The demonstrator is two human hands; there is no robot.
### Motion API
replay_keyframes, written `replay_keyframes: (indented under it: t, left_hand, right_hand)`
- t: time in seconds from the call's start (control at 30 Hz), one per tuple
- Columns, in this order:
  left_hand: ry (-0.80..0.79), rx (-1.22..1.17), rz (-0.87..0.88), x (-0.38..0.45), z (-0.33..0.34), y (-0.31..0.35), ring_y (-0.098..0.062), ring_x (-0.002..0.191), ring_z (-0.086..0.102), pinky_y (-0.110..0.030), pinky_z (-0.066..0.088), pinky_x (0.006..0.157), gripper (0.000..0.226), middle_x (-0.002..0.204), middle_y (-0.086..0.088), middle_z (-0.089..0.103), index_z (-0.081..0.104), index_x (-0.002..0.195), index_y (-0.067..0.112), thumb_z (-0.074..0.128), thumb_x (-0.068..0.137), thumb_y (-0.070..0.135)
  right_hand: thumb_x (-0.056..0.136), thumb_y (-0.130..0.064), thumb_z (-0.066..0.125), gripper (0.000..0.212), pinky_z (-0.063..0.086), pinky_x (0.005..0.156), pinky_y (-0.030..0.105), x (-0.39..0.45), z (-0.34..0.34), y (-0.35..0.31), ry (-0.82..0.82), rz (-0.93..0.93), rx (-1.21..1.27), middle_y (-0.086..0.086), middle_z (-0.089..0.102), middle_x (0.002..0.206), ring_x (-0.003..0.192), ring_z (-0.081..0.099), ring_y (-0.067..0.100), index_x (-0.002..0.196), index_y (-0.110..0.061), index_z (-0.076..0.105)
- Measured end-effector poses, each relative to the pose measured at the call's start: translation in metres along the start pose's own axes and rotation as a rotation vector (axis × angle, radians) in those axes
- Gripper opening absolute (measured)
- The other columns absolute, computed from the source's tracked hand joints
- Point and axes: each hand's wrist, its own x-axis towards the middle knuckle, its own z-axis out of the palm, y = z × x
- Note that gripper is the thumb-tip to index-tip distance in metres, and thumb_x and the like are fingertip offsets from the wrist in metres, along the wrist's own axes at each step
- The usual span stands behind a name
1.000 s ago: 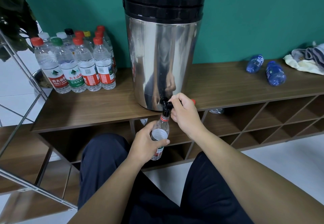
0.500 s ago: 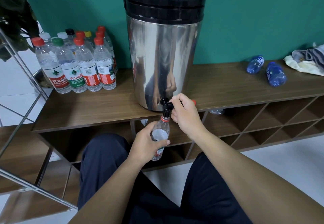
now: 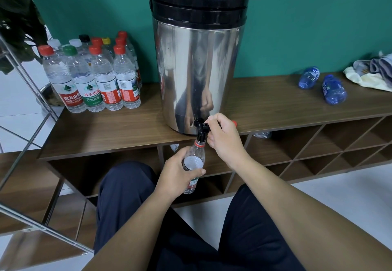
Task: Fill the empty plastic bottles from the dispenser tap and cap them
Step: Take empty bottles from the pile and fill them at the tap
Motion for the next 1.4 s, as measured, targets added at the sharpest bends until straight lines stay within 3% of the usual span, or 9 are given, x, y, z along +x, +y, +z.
replay_keyframes:
  t: [0.23, 0.57, 1.4]
  left_hand:
    - [-0.002, 0.006, 0.001, 0.0013, -0.0001, -0.0018, -0.002, 0.122, 0.071, -0.046, 0.058, 0.113, 0.074, 0.130, 0.025, 0.075, 0.066, 0.143, 0.046, 0.101, 0.080, 0.032]
    - [-0.002, 0.017, 0.006, 0.0013, -0.0007, -0.0017, -0.002, 0.123, 0.071, -0.045, 0.058, 0.113, 0.074, 0.131, 0.025, 0.075, 0.065, 0.143, 0.047, 0.101, 0.080, 0.035]
    - [-0.001, -0.010, 0.015, -0.0008, -0.0010, 0.0015, 0.000, 0.119, 0.072, -0.042, 0.058, 0.113, 0.070, 0.127, 0.023, 0.076, 0.068, 0.142, 0.041, 0.101, 0.081, 0.028]
  right_hand:
    - [0.116, -0.025, 0.053, 0.030, 0.030, 0.053, 0.032, -0.0003, -0.0003, 0.0004, 0.000, -0.002, -0.003, -0.006, 0.039, 0.060, 0.055, 0.034, 0.014, 0.100, 0.001, 0.055]
    - [0.116, -0.025, 0.052, 0.026, 0.032, 0.053, 0.031, -0.0017, 0.0005, -0.0026, 0.001, 0.002, -0.015, -0.008, 0.041, 0.059, 0.055, 0.036, 0.012, 0.096, -0.010, 0.059]
    - [0.116, -0.021, 0.052, 0.024, 0.034, 0.051, 0.024, -0.0047, 0.0027, -0.0090, 0.010, 0.024, 0.023, -0.010, 0.042, 0.059, 0.055, 0.037, 0.010, 0.095, -0.009, 0.058]
